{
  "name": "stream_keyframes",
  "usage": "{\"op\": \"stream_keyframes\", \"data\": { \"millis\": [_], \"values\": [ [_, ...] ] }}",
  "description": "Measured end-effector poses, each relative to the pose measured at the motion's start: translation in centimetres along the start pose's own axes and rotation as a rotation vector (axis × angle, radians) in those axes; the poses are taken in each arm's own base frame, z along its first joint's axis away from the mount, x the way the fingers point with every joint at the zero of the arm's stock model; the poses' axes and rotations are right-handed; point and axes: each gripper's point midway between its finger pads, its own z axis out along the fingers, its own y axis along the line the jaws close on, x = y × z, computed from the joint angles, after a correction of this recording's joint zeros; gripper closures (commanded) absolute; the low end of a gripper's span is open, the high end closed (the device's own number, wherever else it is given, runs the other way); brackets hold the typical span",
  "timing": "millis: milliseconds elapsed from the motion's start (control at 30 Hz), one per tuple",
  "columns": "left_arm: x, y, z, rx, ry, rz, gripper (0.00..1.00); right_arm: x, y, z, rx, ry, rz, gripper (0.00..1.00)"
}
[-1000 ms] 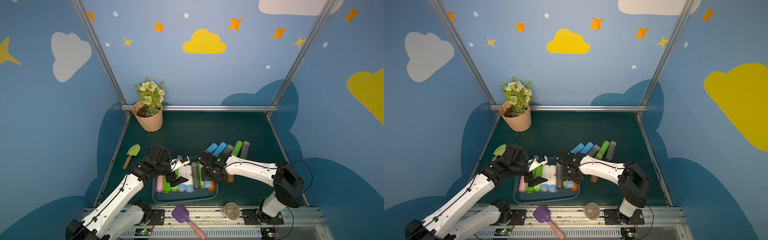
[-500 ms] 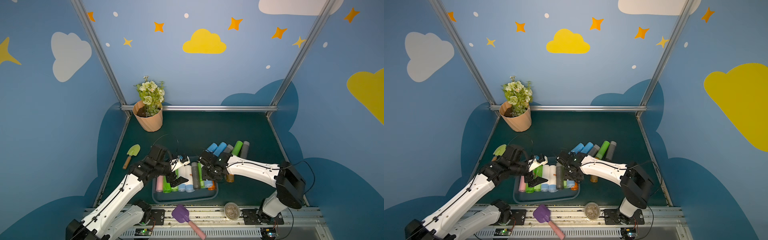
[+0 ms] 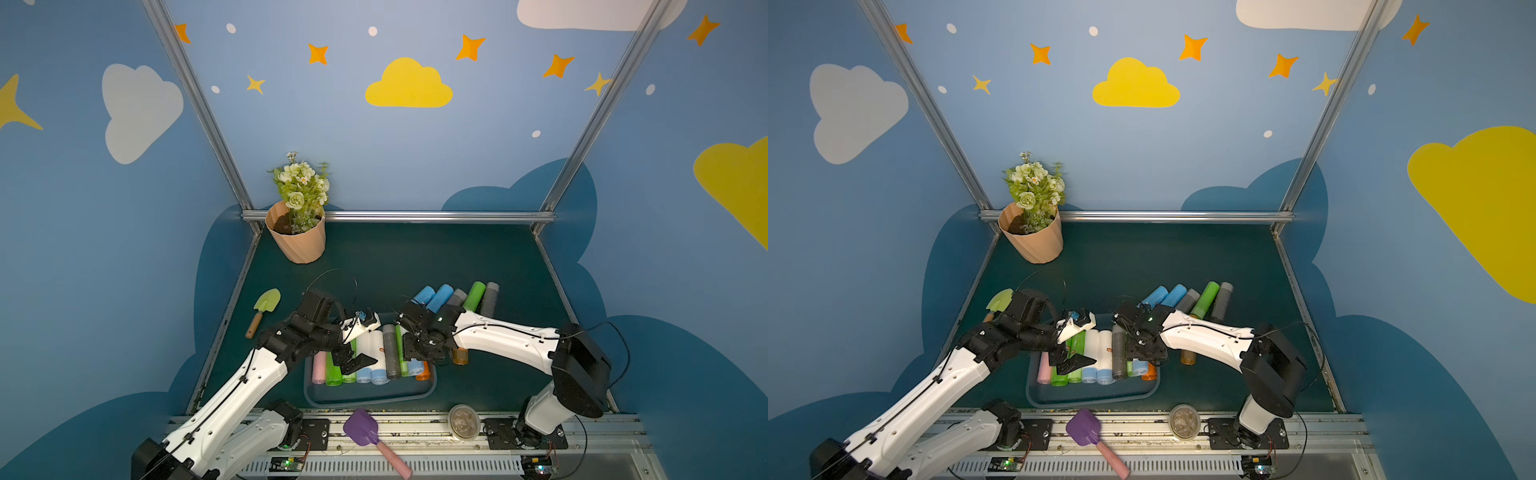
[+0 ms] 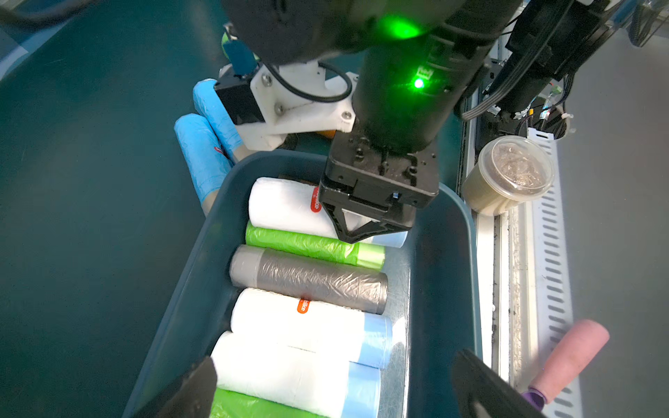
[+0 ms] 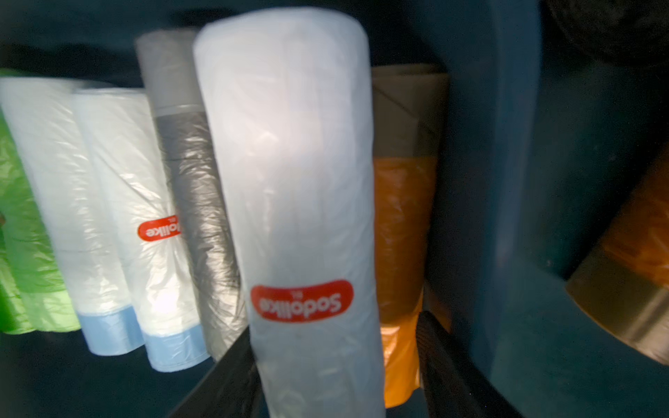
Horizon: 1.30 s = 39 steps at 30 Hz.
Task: Put the roll of trash bags into the storage box
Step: Place the roll of trash bags in the storage box.
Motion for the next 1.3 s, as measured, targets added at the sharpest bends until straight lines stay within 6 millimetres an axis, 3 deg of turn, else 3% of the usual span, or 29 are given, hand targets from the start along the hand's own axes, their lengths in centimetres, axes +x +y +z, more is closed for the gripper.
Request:
{"op": "stream_keyframes", "data": {
  "millis": [733,1067,1300],
  "values": [
    [-0.1,-0.3,0.1,0.010,-0.003,0.004,0.00,-0.5,-0.1,-1.4,-0.016,-0.041,0.001,0.33],
    [-0.1,-0.3,0.1,0.013,-0.003,0.006,0.00,-1.2,-0.2,-3.0,-0.029,-0.093,0.003,0.33],
    [-0.4,-1.0,0.5,0.042,-0.007,0.022,0.00,-1.9,-1.1,-5.5,-0.057,-0.181,0.012,0.30]
  ]
}}
